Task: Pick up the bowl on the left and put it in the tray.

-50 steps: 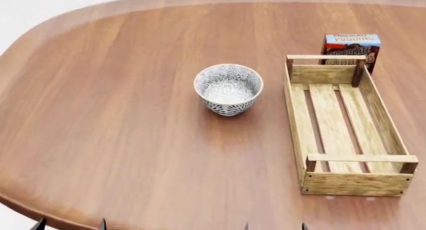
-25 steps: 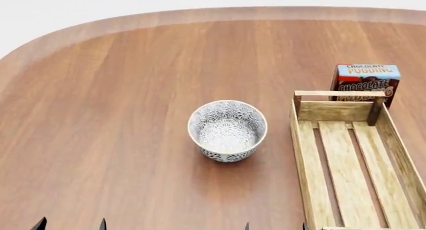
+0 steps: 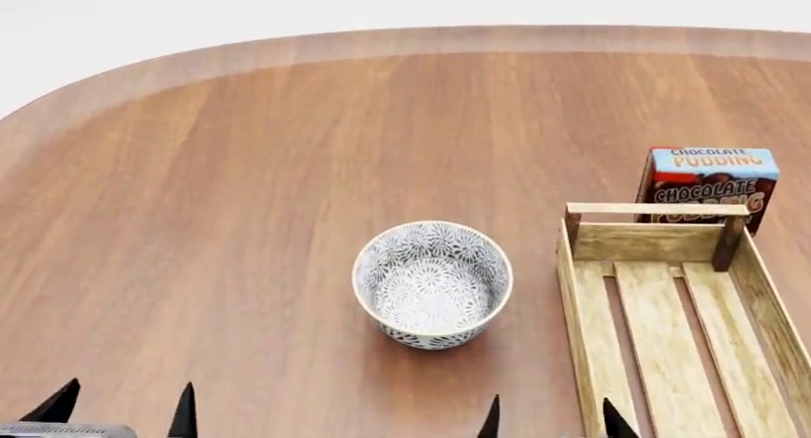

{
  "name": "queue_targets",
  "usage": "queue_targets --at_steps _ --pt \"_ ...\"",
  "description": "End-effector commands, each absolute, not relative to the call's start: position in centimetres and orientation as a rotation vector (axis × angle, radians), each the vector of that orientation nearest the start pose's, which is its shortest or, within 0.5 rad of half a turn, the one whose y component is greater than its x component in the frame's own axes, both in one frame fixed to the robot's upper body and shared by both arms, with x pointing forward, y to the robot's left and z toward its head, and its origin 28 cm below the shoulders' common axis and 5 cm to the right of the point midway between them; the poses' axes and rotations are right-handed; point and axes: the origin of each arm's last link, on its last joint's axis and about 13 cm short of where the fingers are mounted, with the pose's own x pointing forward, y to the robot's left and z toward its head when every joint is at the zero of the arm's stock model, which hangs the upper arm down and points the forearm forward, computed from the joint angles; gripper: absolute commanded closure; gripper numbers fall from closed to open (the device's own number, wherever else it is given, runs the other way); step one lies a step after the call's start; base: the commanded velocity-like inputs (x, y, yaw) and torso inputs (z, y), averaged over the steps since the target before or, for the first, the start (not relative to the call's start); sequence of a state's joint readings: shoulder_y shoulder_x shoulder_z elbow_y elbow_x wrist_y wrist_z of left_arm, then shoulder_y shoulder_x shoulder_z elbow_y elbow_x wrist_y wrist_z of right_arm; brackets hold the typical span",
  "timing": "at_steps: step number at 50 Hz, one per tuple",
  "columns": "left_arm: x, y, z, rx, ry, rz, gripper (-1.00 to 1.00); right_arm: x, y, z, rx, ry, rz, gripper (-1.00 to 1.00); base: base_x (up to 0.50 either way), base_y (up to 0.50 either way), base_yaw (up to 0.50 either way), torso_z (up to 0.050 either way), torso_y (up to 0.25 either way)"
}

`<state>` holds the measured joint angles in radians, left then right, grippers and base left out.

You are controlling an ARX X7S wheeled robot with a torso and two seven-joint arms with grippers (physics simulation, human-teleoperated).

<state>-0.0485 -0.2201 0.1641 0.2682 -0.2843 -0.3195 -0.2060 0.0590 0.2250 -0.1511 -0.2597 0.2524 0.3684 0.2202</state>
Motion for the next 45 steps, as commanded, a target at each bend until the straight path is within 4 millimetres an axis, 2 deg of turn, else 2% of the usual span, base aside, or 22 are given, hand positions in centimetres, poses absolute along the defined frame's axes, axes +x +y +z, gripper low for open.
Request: queue_targets --at_steps 1,2,9,15,29,30,45 --pt "19.5 21.3 12.3 -0.038 0.040 -0.138 -1.00 19.9 -11.6 12.6 -0.048 0.070 0.012 -1.00 0.00 0.00 0.00 0.000 0.000" --pt "19.2 21.4 12.9 -0.033 0.034 -0.148 -1.00 19.6 -11.7 13.6 -0.067 0.055 -0.003 -1.00 0.00 0.00 0.00 0.000 0.000" --pt "18.2 21.7 14.7 -0.036 0.016 -0.178 -1.00 18.8 -12.1 16.5 -0.085 0.020 -0.010 -1.00 0.00 0.00 0.00 0.000 0.000" --pt "18.0 22.1 15.5 -0.110 -0.016 -0.230 -1.00 18.3 -12.3 17.8 -0.098 -0.017 -0.020 -1.00 0.00 0.00 0.00 0.033 0.000" --pt "18.1 22.1 15.6 -0.127 0.002 -0.225 -1.00 18.0 -12.5 18.0 -0.110 -0.039 -0.010 -1.00 0.00 0.00 0.00 0.050 0.000" --pt "18.3 22.2 15.3 -0.164 0.020 -0.217 -1.00 18.3 -12.6 17.6 -0.108 -0.033 -0.012 -1.00 0.00 0.00 0.00 0.050 0.000" --pt "18.3 22.2 15.1 -0.155 0.014 -0.201 -1.00 18.4 -12.6 17.4 -0.114 -0.031 -0.015 -1.00 0.00 0.00 0.00 0.050 0.000"
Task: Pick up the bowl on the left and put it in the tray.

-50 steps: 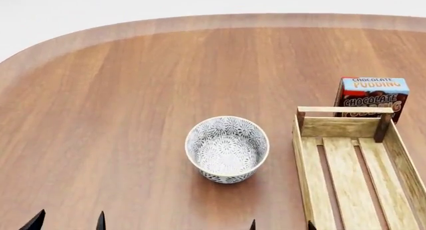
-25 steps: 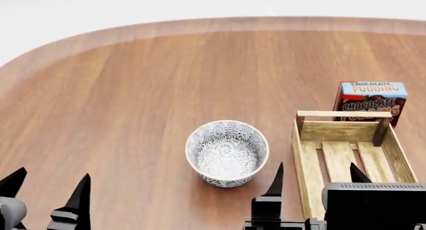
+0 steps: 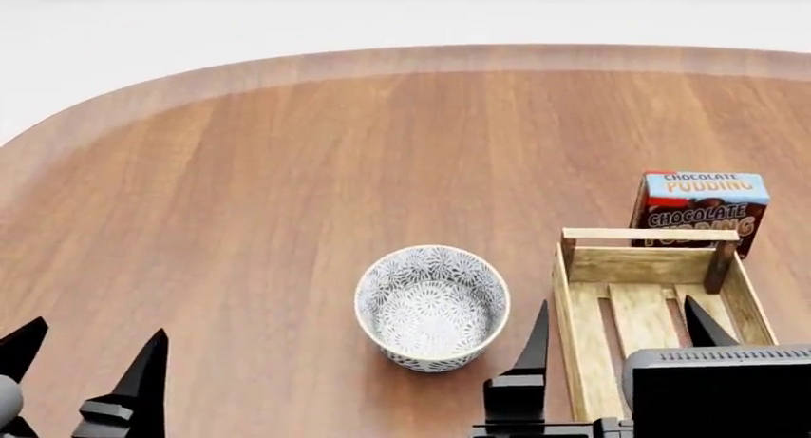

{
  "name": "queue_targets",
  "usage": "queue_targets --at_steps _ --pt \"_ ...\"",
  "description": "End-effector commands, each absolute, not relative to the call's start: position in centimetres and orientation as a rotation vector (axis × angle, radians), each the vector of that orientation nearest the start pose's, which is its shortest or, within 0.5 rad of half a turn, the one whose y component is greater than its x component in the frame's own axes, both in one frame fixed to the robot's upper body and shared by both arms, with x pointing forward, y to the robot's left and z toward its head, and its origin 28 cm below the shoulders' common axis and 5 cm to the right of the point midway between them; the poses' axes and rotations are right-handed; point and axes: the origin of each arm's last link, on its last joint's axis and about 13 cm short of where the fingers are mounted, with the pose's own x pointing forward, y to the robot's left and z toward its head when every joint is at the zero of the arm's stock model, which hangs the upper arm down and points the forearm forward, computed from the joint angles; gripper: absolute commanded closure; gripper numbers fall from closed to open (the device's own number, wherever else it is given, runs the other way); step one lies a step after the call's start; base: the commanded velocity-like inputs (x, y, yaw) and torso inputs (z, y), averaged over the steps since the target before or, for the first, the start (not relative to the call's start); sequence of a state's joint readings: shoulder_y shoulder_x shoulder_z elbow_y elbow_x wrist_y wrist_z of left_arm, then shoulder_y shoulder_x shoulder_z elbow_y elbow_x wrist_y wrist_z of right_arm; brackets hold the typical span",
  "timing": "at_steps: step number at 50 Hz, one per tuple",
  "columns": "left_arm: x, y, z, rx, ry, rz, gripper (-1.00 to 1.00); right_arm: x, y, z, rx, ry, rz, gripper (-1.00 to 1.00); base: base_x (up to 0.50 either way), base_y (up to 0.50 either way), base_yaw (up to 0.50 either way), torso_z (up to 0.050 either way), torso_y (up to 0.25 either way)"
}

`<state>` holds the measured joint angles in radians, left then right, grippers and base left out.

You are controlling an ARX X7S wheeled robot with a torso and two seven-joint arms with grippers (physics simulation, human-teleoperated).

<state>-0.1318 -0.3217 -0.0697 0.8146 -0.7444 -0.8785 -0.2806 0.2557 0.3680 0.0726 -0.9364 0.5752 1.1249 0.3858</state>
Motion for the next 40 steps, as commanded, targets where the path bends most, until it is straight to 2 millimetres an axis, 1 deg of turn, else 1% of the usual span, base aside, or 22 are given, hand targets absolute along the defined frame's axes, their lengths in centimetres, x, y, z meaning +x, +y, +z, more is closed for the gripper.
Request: queue_targets --at_steps 1,20,31,34,37,40 --pt "18.27 22.24 15.12 -0.158 0.016 -0.201 -1.00 18.45 -12.62 17.34 -0.113 -0.029 -0.015 -1.00 0.00 0.00 0.00 0.050 0.000" --pt "18.37 22.23 15.23 -0.159 0.020 -0.202 -1.00 18.46 -12.68 17.34 -0.112 -0.027 -0.005 -1.00 0.00 0.00 0.00 0.050 0.000" --pt "18.50 22.18 15.08 -0.140 0.029 -0.166 -1.00 18.58 -12.73 17.17 -0.112 -0.022 -0.008 -1.00 0.00 0.00 0.00 0.050 0.000" --pt "18.37 22.19 15.06 -0.138 0.021 -0.166 -1.00 18.56 -12.71 17.05 -0.111 -0.019 -0.007 -1.00 0.00 0.00 0.00 0.014 0.000" --pt "18.31 22.32 15.25 -0.178 0.010 -0.196 -1.00 18.54 -12.69 17.04 -0.112 -0.019 -0.006 -1.00 0.00 0.00 0.00 0.000 0.000" --pt "18.24 22.30 15.17 -0.174 0.010 -0.201 -1.00 18.50 -12.66 17.05 -0.113 -0.021 -0.004 -1.00 0.00 0.00 0.00 0.050 0.000"
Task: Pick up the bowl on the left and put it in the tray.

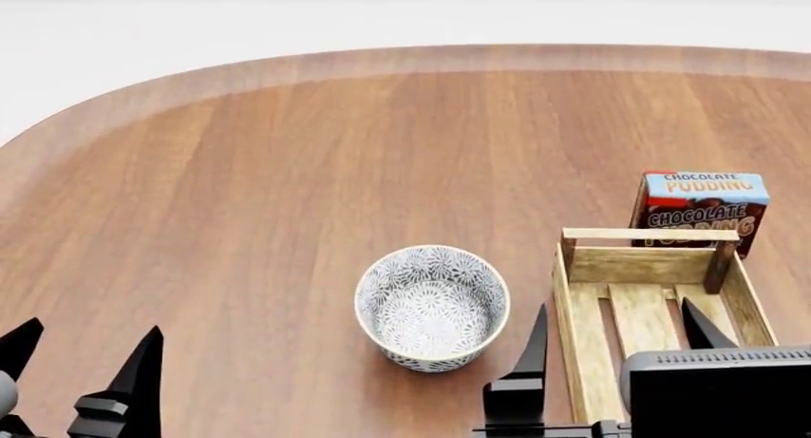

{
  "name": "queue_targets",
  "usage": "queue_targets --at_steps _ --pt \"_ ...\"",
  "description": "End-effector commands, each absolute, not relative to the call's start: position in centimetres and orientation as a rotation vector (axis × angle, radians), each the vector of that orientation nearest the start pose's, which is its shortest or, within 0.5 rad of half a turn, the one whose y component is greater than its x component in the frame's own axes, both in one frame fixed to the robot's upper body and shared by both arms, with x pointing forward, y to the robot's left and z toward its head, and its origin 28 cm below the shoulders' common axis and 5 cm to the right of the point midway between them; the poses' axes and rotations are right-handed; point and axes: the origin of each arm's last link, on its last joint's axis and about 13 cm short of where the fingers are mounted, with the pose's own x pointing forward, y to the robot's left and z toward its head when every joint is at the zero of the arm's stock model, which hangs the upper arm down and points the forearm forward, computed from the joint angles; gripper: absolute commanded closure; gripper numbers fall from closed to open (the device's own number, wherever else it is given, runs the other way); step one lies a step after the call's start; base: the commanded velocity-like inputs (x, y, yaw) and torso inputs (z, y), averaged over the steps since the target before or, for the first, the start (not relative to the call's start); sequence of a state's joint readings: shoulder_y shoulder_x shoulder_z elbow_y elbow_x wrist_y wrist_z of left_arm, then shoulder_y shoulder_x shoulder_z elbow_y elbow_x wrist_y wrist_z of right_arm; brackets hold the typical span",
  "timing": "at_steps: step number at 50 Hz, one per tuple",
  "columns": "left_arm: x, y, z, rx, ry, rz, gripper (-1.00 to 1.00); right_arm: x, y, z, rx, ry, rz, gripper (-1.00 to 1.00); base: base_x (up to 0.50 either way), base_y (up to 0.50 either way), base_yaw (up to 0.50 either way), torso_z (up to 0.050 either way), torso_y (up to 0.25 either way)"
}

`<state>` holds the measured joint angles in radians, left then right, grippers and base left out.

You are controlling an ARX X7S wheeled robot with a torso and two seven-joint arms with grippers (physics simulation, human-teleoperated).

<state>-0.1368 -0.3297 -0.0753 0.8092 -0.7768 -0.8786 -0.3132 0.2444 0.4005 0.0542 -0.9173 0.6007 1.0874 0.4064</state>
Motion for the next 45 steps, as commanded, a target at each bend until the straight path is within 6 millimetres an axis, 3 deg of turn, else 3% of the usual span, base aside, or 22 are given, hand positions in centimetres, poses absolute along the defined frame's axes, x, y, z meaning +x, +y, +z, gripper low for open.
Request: queue_targets --at_steps 1,15,24,25,26,45 --pt "18.27 22.30 15.16 -0.175 0.010 -0.201 -1.00 18.51 -12.67 17.04 -0.113 -0.020 -0.004 -1.00 0.00 0.00 0.00 0.050 0.000" --pt "18.43 22.28 15.05 -0.127 -0.001 -0.158 -1.00 18.57 -12.70 17.02 -0.111 -0.017 -0.004 -1.00 0.00 0.00 0.00 0.050 0.000" --pt "18.12 22.37 15.19 -0.203 -0.060 -0.181 -1.00 18.67 -12.68 16.81 -0.113 -0.014 -0.005 -1.00 0.00 0.00 0.00 0.000 0.000" --pt "18.23 22.30 15.05 -0.106 -0.011 -0.186 -1.00 18.67 -12.69 16.81 -0.113 -0.014 -0.004 -1.00 0.00 0.00 0.00 0.000 0.000" --pt "18.20 22.18 14.97 -0.114 -0.013 -0.205 -1.00 18.65 -12.68 16.84 -0.113 -0.014 -0.004 -1.00 0.00 0.00 0.00 0.000 0.000" --pt "18.17 22.26 14.98 -0.141 -0.031 -0.191 -1.00 18.38 -12.57 16.89 -0.141 -0.049 0.001 -1.00 0.00 0.00 0.00 0.021 -0.244"
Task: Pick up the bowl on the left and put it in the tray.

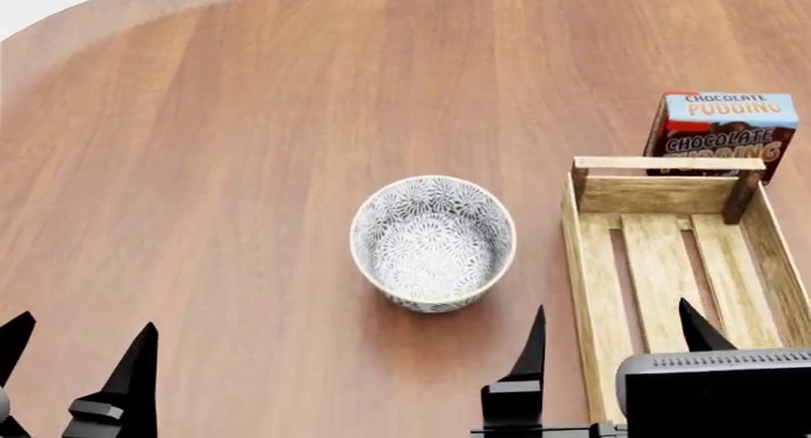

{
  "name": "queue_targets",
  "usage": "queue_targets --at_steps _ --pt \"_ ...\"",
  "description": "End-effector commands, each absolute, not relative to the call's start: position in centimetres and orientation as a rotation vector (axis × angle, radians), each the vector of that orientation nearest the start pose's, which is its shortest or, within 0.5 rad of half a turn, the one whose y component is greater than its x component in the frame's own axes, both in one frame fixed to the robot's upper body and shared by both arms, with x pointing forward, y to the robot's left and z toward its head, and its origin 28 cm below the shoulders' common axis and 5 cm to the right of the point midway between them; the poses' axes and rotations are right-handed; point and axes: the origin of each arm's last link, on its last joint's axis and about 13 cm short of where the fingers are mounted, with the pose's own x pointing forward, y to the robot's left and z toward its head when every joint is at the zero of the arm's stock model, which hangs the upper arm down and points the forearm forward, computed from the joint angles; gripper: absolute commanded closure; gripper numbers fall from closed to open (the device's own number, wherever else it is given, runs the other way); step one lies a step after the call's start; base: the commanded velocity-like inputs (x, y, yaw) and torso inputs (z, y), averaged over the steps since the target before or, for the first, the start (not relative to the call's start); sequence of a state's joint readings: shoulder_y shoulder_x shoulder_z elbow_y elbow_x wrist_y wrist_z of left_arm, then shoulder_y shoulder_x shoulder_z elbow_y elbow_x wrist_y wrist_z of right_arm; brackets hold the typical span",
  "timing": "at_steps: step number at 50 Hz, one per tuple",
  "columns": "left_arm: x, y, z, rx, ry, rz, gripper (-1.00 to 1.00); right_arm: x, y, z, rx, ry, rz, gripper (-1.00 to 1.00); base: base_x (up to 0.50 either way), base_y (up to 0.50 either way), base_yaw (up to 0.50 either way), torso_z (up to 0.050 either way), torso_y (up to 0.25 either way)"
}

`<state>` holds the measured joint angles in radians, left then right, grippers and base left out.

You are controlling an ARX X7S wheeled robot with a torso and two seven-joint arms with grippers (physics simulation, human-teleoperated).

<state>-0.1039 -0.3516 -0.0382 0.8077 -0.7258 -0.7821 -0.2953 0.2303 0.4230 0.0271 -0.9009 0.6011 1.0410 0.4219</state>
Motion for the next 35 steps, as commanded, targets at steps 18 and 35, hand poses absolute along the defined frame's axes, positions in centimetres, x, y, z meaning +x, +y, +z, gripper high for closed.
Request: queue_targets --at_steps 18,35 --pt "18.2 22.4 15.1 -0.146 -0.027 -0.183 -1.00 19.1 -12.6 16.5 -0.211 -0.051 -0.009 -1.00 0.00 0.00 0.00 0.021 -0.250" --pt "18.4 22.5 14.5 -0.155 -0.008 -0.170 -1.00 21.0 -13.1 16.0 -0.326 -0.114 0.044 -1.00 0.00 0.00 0.00 0.013 -0.152"
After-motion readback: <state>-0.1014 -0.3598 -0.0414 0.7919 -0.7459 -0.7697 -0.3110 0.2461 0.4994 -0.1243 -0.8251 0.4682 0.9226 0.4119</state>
